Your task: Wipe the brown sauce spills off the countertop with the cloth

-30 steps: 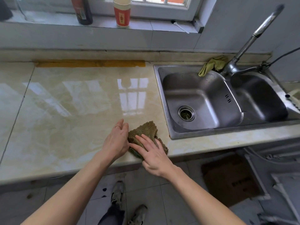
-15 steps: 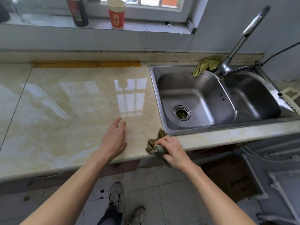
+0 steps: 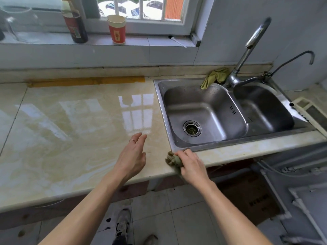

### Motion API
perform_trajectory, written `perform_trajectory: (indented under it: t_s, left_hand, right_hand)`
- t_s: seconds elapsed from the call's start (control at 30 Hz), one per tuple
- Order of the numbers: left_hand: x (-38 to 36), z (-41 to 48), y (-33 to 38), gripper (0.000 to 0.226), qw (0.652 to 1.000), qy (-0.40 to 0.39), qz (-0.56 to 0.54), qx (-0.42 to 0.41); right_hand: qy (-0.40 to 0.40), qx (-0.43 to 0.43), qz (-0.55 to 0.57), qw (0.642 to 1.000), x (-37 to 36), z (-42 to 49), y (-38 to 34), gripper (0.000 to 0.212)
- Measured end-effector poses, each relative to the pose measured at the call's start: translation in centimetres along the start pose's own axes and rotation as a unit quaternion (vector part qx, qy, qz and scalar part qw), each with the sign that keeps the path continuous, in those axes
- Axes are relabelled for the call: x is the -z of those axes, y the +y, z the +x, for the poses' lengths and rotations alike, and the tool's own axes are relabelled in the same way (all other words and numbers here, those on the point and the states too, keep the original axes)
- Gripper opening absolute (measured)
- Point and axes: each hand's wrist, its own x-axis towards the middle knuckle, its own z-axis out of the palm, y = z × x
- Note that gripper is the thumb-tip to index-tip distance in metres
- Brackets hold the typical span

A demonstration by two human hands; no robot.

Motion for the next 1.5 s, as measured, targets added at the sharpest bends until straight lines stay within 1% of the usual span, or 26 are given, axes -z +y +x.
perform_trajectory:
  t_s: [0.1, 0.17, 0.27, 0.37, 0.43, 0.5, 0.53, 0.6, 0.63, 0.67, 0.7, 0.77, 0.8, 0.87, 0.9, 0.93, 1.0, 1.07, 1.13, 1.2, 1.27, 1.33, 1.4, 1.47, 1.5]
  left_hand:
    - [-0.3, 0.0, 0.4, 0.065, 1.0, -0.008, -0.002, -0.012]
    - [-0.6, 0.1, 1.1, 0.068, 0.999, -0.018, -0.004, -0.035]
    - [-1.2, 0.3, 2.5, 0.072, 0.997, -0.035, -0.014, -0.074]
    - [-1.7, 0.7, 4.0, 0.073, 0.994, -0.046, -0.012, -0.101]
    - [-1.9, 1.0, 4.8, 0.072, 0.994, -0.047, -0.029, -0.099]
    - [-2.0, 1.2, 5.8, 0.071, 0.99, -0.065, -0.108, -0.061]
    - [-2.0, 1.3, 6.6, 0.073, 0.979, -0.093, -0.18, -0.035]
    - [-2.2, 1.4, 7.9, 0.074, 0.927, -0.15, -0.345, 0.003]
    - [-2.4, 1.5, 8.7, 0.07, 0.907, -0.151, -0.392, 0.004]
    - [-2.8, 1.8, 9.3, 0.061, 0.902, -0.133, -0.412, 0.011]
    - [-3.1, 2.1, 9.8, 0.049, 0.901, -0.101, -0.421, 0.021]
    - [-3.2, 3.0, 10.8, 0.029, 0.904, -0.028, -0.424, 0.048]
    - [-3.2, 3.4, 11.1, 0.025, 0.895, -0.013, -0.442, 0.061]
    - [-2.9, 4.4, 12.0, 0.024, 0.872, -0.02, -0.482, 0.075]
    - [-2.7, 4.9, 12.4, 0.024, 0.869, -0.022, -0.487, 0.077]
    - [-2.6, 5.6, 12.8, 0.025, 0.871, -0.022, -0.486, 0.076]
    - [-2.4, 7.2, 13.6, 0.027, 0.858, -0.024, -0.507, 0.08]
    - [-2.7, 9.3, 14.1, 0.029, 0.84, -0.029, -0.531, 0.104]
    - [-3.3, 11.4, 14.4, 0.029, 0.821, -0.034, -0.555, 0.132]
    - [-4.1, 13.5, 14.5, 0.031, 0.803, -0.036, -0.574, 0.157]
    - [-5.1, 15.4, 14.6, 0.033, 0.786, -0.041, -0.588, 0.189]
    - [-5.9, 17.1, 15.0, 0.035, 0.778, -0.053, -0.59, 0.21]
    - [-6.6, 18.7, 15.4, 0.034, 0.773, -0.064, -0.593, 0.217]
    - [-7.2, 20.3, 15.6, 0.03, 0.77, -0.079, -0.592, 0.224]
    - [-7.3, 20.5, 15.5, 0.029, 0.774, -0.089, -0.582, 0.235]
  right_hand:
    - [-0.013, -0.049, -0.045, 0.998, 2.0, -0.5, 2.8, 0.052]
    - [0.012, -0.073, -0.033, 0.997, 2.9, -0.5, 3.3, 0.054]
    - [0.055, -0.084, 0.048, 0.994, 4.0, 0.0, 2.3, 0.055]
    - [0.088, -0.069, 0.112, 0.987, 5.4, 0.9, 1.4, 0.057]
    - [0.114, -0.072, 0.21, 0.968, 6.3, 1.2, 0.9, 0.054]
    - [0.143, -0.101, 0.348, 0.921, 7.1, 1.2, 0.3, 0.052]
    - [0.151, -0.12, 0.416, 0.889, 7.5, 1.0, 0.0, 0.051]
    - [0.136, -0.136, 0.547, 0.815, 7.9, 0.6, -1.0, 0.048]
    - [0.123, -0.137, 0.603, 0.776, 8.1, 0.4, -1.2, 0.047]
    - [0.109, -0.137, 0.647, 0.743, 8.4, 0.2, -1.5, 0.046]
    - [0.096, -0.138, 0.674, 0.719, 8.4, 0.1, -1.3, 0.045]
    - [0.066, -0.141, 0.702, 0.695, 8.6, 0.3, -0.4, 0.045]
    - [0.052, -0.15, 0.707, 0.689, 8.7, 0.4, 0.1, 0.044]
    - [0.043, -0.181, 0.694, 0.695, 8.7, 0.8, 1.4, 0.04]
    - [0.048, -0.198, 0.681, 0.703, 8.6, 1.2, 2.1, 0.037]
    - [0.064, -0.214, 0.671, 0.707, 8.5, 1.7, 2.6, 0.032]
    - [0.12, -0.239, 0.646, 0.715, 8.3, 3.1, 3.8, 0.019]
    - [0.171, -0.248, 0.597, 0.744, 8.5, 4.9, 5.0, 0.009]
    - [0.2, -0.24, 0.531, 0.788, 9.1, 6.7, 6.2, 0.006]
    - [0.222, -0.235, 0.467, 0.823, 10.0, 8.4, 7.2, 0.005]
    - [0.233, -0.247, 0.414, 0.845, 10.5, 10.2, 8.1, 0.011]
    - [0.228, -0.256, 0.385, 0.857, 10.9, 11.5, 8.8, 0.019]
    - [0.222, -0.244, 0.378, 0.865, 11.3, 12.5, 9.3, 0.025]
    - [0.224, -0.235, 0.361, 0.874, 11.6, 13.4, 10.1, 0.026]
    - [0.225, -0.229, 0.356, 0.878, 11.5, 13.6, 10.3, 0.025]
